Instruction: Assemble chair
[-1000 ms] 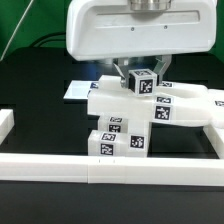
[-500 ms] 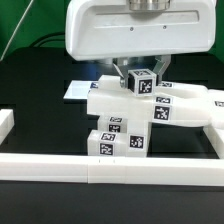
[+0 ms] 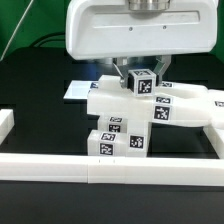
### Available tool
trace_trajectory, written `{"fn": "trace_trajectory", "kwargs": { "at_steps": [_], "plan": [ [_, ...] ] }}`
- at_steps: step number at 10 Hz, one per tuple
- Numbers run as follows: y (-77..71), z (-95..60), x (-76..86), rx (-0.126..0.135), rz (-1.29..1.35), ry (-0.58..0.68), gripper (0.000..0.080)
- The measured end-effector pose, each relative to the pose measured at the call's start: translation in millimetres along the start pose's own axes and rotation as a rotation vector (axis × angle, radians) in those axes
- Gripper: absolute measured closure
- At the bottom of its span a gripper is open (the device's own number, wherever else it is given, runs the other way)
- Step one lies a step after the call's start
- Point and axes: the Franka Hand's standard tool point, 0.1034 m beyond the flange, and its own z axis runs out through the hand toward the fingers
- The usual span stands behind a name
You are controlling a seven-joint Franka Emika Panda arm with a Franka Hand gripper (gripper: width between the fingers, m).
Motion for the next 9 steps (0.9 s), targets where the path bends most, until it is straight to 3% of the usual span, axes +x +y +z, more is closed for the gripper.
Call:
{"fn": "trace_trajectory", "kwargs": {
  "at_steps": [9],
  "plan": [
    [6.5,0.6,3.4,0.002,0.573,0.043,0.0531]
  ]
}}
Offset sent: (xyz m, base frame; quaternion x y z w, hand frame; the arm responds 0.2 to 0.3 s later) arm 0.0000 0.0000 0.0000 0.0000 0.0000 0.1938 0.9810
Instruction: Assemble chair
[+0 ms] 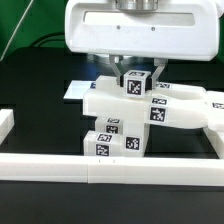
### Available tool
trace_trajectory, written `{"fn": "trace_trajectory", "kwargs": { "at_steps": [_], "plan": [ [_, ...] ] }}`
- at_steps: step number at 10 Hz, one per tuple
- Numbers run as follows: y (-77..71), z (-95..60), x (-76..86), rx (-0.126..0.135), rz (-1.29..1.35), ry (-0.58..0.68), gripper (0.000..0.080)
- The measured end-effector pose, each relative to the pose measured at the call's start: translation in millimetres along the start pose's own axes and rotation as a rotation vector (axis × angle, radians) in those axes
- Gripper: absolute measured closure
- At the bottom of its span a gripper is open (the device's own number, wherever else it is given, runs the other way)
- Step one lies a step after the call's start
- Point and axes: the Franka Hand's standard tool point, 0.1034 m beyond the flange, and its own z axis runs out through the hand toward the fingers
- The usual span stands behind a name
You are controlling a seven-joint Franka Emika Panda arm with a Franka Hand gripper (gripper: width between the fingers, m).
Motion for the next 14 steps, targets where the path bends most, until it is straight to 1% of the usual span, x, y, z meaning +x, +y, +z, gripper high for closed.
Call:
{"fn": "trace_trajectory", "kwargs": {
  "at_steps": [2,4,5,6,7,8,9,11,13,14],
  "plan": [
    [-1.1,0.2,2.8,0.007,0.116,0.026,0.0531],
    [-1.5,0.2,2.7,0.008,0.141,0.026,0.0531],
    [-1.4,0.3,2.7,0.008,0.136,0.026,0.0461],
    [0.9,0.9,2.4,0.003,0.072,0.017,0.0461],
    [2.2,2.2,2.4,0.002,0.06,0.015,0.0251],
    [-0.3,3.0,0.9,-0.001,-0.012,0.014,0.0181],
    [-2.9,3.2,-0.8,-0.001,-0.057,0.009,0.0157],
    [-1.5,3.6,-4.3,-0.005,-0.172,-0.02,0.0151],
    [-2.1,2.8,-4.5,-0.004,-0.285,-0.027,0.0151],
    [-1.2,2.3,-5.9,-0.006,-0.283,-0.045,0.0151]
  ]
}}
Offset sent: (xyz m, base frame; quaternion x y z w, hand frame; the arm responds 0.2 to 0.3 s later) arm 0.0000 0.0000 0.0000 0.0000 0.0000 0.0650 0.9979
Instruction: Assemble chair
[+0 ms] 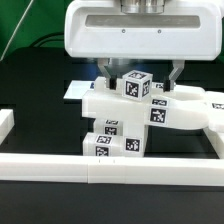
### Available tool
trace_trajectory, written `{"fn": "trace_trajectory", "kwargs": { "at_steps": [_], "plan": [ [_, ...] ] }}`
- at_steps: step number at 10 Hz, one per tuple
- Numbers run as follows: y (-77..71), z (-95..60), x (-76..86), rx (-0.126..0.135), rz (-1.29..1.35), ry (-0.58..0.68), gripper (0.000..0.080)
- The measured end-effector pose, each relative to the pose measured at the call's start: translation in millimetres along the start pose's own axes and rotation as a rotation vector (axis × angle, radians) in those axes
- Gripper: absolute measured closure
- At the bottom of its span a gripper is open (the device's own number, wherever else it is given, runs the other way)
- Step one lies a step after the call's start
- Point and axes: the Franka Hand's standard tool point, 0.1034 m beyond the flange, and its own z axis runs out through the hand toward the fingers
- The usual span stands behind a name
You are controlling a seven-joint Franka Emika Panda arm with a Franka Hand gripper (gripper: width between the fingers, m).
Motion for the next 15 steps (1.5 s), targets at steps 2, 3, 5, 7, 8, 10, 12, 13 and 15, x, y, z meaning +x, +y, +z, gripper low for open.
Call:
{"fn": "trace_trajectory", "kwargs": {
  "at_steps": [2,3,5,7,8,10,12,13,15],
  "plan": [
    [-0.8,-4.0,1.1,0.004,-0.002,-0.019,0.0151],
    [-0.2,-5.0,-5.8,0.007,-0.001,-0.087,0.0151],
    [-1.3,-9.8,-2.6,0.011,0.004,-0.194,0.0151],
    [-1.4,-8.7,-2.3,0.013,-0.023,-0.197,0.0151],
    [-1.4,-8.6,-2.4,0.013,-0.022,-0.197,0.0151],
    [-0.2,-10.9,5.7,0.027,-0.251,-0.16,0.0151],
    [3.0,-11.0,6.4,0.036,-0.4,-0.158,0.0151],
    [4.4,-10.9,6.4,0.035,-0.478,-0.159,0.0151],
    [6.1,-10.7,6.4,0.041,-0.573,-0.159,0.0151]
  ]
}}
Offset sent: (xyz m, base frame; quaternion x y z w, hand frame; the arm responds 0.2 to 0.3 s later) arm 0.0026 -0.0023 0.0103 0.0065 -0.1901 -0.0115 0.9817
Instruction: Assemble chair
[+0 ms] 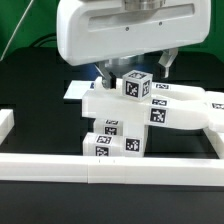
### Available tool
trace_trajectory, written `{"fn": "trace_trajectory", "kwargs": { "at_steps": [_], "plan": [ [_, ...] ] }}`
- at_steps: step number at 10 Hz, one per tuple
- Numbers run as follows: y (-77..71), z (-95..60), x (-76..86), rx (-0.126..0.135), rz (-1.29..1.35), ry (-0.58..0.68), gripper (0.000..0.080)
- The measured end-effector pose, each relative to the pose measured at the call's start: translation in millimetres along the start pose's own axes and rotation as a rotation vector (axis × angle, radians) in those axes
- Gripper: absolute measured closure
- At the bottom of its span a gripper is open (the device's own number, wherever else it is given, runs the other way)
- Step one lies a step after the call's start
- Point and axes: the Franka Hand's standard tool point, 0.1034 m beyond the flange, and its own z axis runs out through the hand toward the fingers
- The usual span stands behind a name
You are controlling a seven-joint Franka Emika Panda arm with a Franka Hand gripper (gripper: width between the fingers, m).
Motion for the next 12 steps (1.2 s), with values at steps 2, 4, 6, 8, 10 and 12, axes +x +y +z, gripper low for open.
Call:
{"fn": "trace_trajectory", "kwargs": {
  "at_steps": [2,4,6,8,10,12],
  "plan": [
    [1.8,0.1,-1.1,-0.004,-0.124,-0.003,0.0151],
    [4.3,0.1,-2.5,-0.01,-0.249,-0.009,0.016],
    [5.6,0.2,-3.2,-0.01,-0.313,-0.01,0.0485],
    [6.3,0.5,-3.8,-0.008,-0.29,-0.009,0.0515],
    [11.0,0.4,-6.3,-0.013,-0.245,-0.002,0.0515],
    [13.8,0.8,-7.6,-0.022,-0.071,0.036,0.0515]
  ]
}}
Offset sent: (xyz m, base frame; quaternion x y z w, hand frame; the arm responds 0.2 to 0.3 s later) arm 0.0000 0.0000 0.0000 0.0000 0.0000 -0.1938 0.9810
